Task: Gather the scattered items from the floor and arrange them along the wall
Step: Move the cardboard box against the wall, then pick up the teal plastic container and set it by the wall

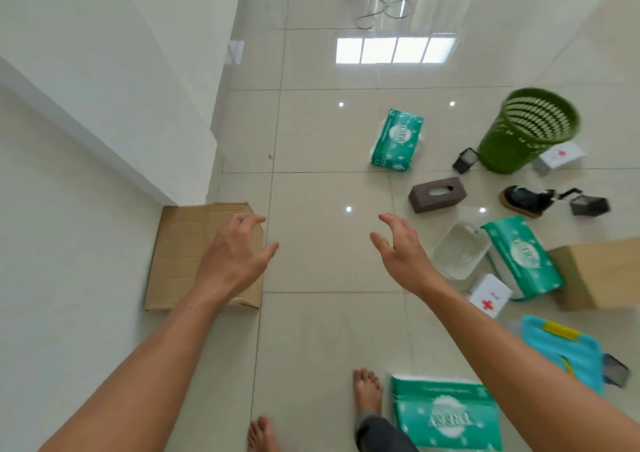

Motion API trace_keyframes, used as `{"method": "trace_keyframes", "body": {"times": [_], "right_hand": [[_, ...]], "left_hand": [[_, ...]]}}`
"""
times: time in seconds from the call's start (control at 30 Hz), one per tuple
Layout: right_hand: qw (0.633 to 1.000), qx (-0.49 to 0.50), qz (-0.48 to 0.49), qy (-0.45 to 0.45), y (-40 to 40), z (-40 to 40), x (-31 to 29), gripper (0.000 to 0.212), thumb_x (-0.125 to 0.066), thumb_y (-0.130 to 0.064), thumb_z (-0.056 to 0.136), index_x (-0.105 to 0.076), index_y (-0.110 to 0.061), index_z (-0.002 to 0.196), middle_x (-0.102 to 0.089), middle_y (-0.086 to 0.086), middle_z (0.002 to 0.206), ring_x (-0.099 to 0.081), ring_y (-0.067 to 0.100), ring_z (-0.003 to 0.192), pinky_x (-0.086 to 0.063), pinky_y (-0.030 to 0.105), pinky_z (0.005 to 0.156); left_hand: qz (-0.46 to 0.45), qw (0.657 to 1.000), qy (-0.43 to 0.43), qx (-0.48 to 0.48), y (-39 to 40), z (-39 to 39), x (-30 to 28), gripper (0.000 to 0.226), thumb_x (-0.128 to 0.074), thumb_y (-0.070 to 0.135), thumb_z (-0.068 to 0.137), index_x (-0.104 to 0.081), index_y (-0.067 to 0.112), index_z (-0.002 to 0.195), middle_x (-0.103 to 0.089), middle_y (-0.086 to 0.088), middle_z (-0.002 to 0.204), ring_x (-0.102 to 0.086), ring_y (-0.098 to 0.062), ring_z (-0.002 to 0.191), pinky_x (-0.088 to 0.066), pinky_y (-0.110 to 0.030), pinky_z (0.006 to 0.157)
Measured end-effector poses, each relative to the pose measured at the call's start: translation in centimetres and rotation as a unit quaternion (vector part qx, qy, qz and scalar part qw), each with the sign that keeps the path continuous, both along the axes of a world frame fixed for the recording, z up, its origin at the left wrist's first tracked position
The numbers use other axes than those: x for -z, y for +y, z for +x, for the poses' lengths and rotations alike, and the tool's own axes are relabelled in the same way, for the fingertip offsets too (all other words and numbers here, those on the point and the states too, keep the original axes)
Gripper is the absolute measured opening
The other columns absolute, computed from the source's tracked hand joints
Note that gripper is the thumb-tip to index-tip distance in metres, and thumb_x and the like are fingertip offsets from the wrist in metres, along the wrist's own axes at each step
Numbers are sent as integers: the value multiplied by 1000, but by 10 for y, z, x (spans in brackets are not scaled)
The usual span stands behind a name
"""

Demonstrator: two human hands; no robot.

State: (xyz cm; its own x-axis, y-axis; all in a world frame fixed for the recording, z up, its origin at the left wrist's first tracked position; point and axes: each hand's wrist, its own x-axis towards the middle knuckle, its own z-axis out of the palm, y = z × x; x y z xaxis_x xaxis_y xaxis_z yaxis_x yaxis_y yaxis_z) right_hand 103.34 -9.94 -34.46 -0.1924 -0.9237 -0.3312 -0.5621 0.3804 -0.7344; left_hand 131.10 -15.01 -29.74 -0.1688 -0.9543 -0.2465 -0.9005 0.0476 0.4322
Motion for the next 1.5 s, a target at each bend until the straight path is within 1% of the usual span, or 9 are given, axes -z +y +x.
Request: {"method": "trace_keyframes", "body": {"times": [0.07,0.2,0.5,0.67,0.83,0.97,1.07,1.23,1.5], "right_hand": [[999,32,-4,-10,34,-24,-39,49,-48,-30,105,-39,-15,151,-39,2,155,-32,18,143,-24,29,113],[997,78,-20,-16,107,-61,-96,51,-50,-33,104,-40,-14,151,-40,3,155,-34,20,143,-29,36,115],[977,200,-78,12,245,-122,-172,48,-54,-35,102,-49,-11,144,-45,8,148,-40,23,138,-32,42,117],[962,249,-103,34,317,-160,-192,47,-53,-32,103,-50,-8,143,-43,8,149,-41,23,139,-33,36,117],[950,291,-107,37,377,-209,-199,48,-52,-34,104,-48,-10,145,-43,6,148,-44,20,136,-33,23,96],[947,297,-114,44,412,-262,-202,50,-53,-33,103,-49,-7,145,-44,9,149,-41,22,139,-33,28,108],[946,301,-114,48,438,-310,-205,49,-54,-33,102,-51,-6,143,-46,9,148,-43,22,137,-31,24,104],[956,263,-111,66,489,-394,-209,48,-55,-31,102,-50,-7,144,-43,8,152,-39,22,142,-30,35,117],[965,247,-66,60,527,-489,-190,50,-54,-31,102,-47,-7,145,-45,9,150,-41,23,140,-33,36,115]], "left_hand": [[-19,1000,13,0,29,-34,-40,56,-63,47,89,-49,26,140,-49,2,144,-49,-22,130,-45,-46,103],[-60,997,22,35,86,-88,-103,58,-64,47,89,-50,24,140,-50,3,141,-48,-19,130,-42,-43,105],[-85,989,20,123,166,-153,-176,67,-63,52,89,-42,23,146,-46,-6,145,-47,-26,132,-40,-45,106],[-94,982,50,154,223,-202,-190,68,-63,50,90,-40,22,148,-46,-8,146,-46,-27,132,-41,-46,107],[-93,977,53,182,275,-259,-192,71,-63,52,90,-37,22,149,-44,-9,148,-46,-28,132,-42,-46,105],[-95,977,55,184,303,-309,-192,71,-63,52,90,-36,23,149,-43,-9,149,-46,-28,132,-43,-48,104],[-93,978,63,175,325,-356,-189,71,-63,53,89,-36,24,149,-44,-9,148,-47,-29,130,-46,-51,102],[-99,982,77,140,374,-440,-182,69,-64,51,90,-39,24,147,-46,-9,145,-47,-29,130,-45,-49,101],[-69,985,62,143,415,-522,-162,67,-63,55,88,-39,28,146,-47,-5,145,-49,-26,130,-43,-49,106]]}}
